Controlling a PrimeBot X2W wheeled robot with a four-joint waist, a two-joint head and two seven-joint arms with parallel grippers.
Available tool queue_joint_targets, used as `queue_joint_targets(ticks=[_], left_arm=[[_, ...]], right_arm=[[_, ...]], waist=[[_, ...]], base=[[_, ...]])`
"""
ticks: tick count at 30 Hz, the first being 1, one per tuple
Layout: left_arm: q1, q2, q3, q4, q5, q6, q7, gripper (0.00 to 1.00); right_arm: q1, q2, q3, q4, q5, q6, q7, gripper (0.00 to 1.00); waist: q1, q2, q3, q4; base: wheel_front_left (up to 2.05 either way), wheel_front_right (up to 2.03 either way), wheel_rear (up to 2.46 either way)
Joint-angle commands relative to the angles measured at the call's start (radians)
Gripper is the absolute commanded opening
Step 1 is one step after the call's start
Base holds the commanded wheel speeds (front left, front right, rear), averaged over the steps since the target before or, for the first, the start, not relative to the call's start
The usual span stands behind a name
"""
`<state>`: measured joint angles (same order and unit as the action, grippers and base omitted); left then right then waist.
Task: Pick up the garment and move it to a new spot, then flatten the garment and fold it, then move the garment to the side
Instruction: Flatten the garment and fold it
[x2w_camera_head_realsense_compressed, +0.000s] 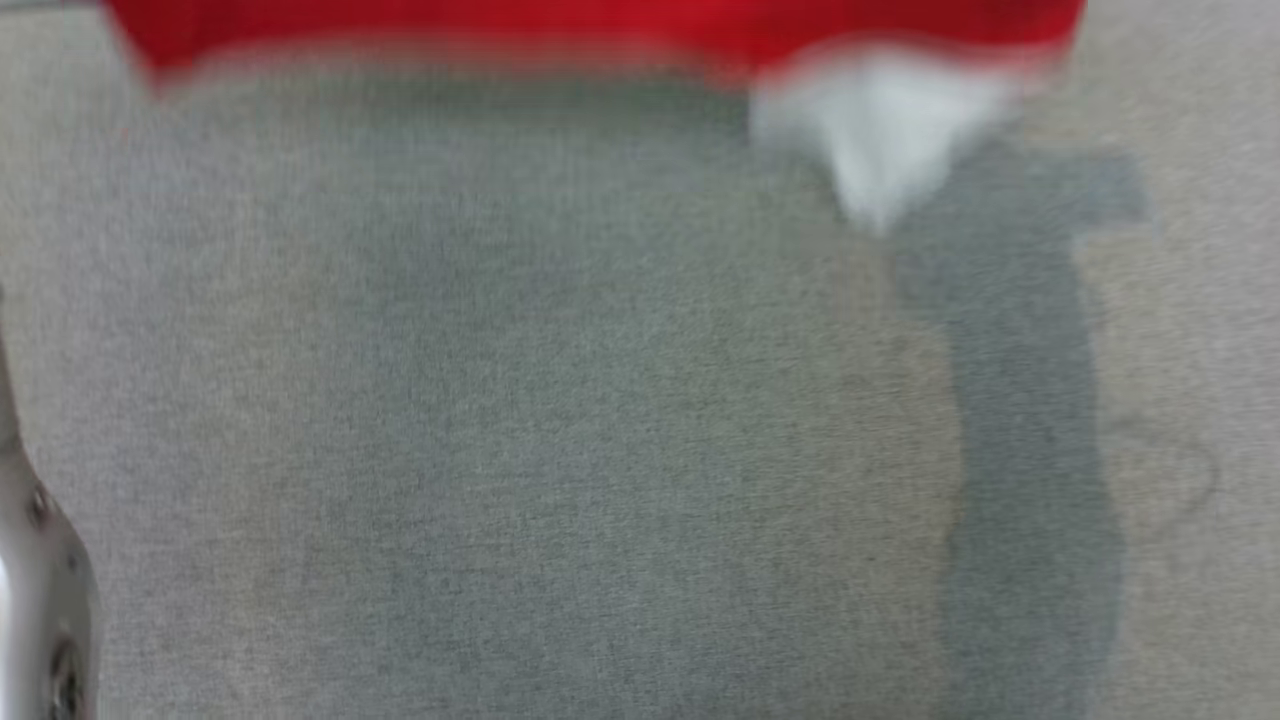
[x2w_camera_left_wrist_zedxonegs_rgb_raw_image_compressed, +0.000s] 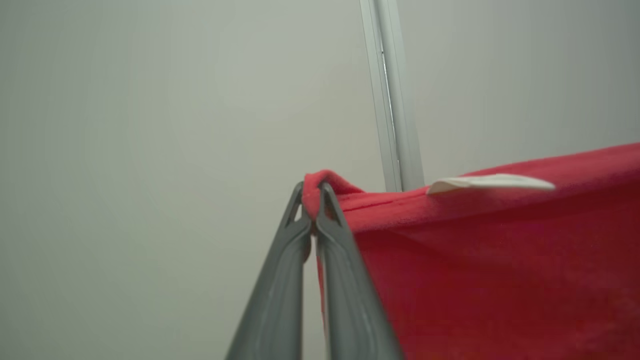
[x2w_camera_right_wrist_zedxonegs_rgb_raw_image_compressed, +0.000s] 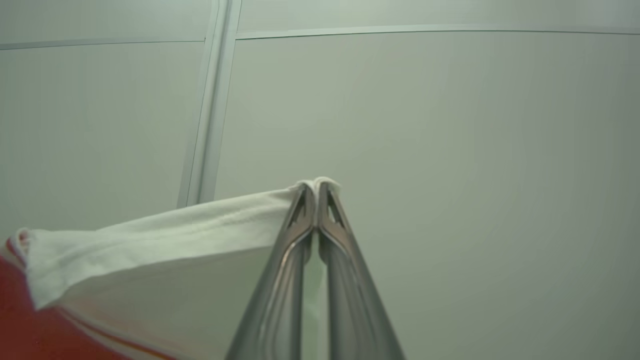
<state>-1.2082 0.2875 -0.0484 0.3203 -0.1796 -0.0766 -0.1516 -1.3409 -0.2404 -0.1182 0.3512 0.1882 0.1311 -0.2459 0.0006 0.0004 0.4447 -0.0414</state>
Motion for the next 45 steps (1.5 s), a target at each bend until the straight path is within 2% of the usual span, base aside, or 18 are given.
queue_joint_targets(ticks=[1,5,9,14,22,31,33,45], left_arm=[[-0.035,-0.003,0.004,0.023,0.003,0.01,-0.021,0.0],[-0.109,-0.018,0.024,0.149,-0.013,0.025,-0.075,0.0],[-0.04,-0.016,0.047,0.257,-0.039,0.02,-0.1,0.0],[0.172,-0.055,0.089,0.331,-0.076,0.02,-0.113,0.0],[0.585,-0.165,0.18,0.318,-0.1,0.003,-0.114,0.0],[0.904,-0.224,0.223,0.337,-0.064,-0.009,-0.111,0.0],[0.975,-0.23,0.218,0.321,-0.059,-0.012,-0.112,0.0],[1.25,-0.233,0.181,0.305,-0.14,0.011,-0.114,0.0]], right_arm=[[-0.037,0.0,-0.016,0.017,-0.016,-0.001,-0.009,0.0],[-0.12,0.009,-0.077,0.065,-0.047,-0.001,-0.019,0.0],[-0.02,0.005,-0.099,0.054,-0.027,-0.002,-0.02,0.0],[0.262,0.008,-0.064,-0.006,0.046,-0.003,-0.021,0.0],[0.791,0.119,-0.033,-0.114,0.153,-0.002,-0.022,0.0],[1.124,0.17,0.007,-0.097,0.181,-0.002,-0.022,0.0],[1.209,0.171,0.019,-0.082,0.175,-0.002,-0.022,0.0],[1.481,0.146,0.087,-0.041,0.201,-0.001,-0.021,0.0]], waist=[[-0.0006,-0.0004,0.044,0.035],[-0.0006,-0.0004,0.078,0.031],[-0.0006,-0.0004,0.101,0.021],[-0.0006,-0.0004,0.093,0.011],[-0.0006,-0.0004,0.045,-0.017],[-0.0006,-0.0004,-0.112,-0.038],[-0.0006,-0.0004,-0.179,-0.037],[-0.0006,-0.0004,-0.415,-0.042]], base=[[0.0,0.0,0.0],[0.0,0.0,0.0],[0.0,0.0,0.0],[0.0,0.0,0.0],[0.0,0.0,0.0],[0.0,0.0,0.0],[0.0,0.0,0.0],[0.0,0.0,0.0]])
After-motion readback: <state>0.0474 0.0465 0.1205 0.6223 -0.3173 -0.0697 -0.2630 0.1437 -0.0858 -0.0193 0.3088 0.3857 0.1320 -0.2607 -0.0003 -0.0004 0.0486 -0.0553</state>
